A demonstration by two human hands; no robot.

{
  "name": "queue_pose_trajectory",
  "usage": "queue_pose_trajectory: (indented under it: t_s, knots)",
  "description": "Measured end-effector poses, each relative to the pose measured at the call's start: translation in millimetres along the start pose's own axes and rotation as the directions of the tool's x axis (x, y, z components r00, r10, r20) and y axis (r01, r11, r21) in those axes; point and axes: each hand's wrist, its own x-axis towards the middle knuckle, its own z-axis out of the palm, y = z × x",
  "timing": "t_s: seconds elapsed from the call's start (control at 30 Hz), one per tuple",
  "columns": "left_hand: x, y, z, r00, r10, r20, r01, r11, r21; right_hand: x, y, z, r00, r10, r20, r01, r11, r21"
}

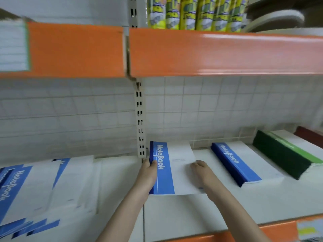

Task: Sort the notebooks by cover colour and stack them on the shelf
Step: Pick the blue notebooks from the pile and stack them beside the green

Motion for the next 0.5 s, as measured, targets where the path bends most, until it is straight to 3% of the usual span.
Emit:
queue_pose_trajectory:
  t_s: [0.33,0.5]
  knots:
    - [-8,21,101,0.994,-0.014,0.113,0.020,0.998,-0.054,18,21,-98,0.990,0.069,-0.123,-0.072,0.997,-0.015]
    - [-8,35,148,0.977,0.040,0.208,-0.017,0.994,-0.108,35,39,-150,0.981,0.004,-0.193,-0.013,0.999,-0.046]
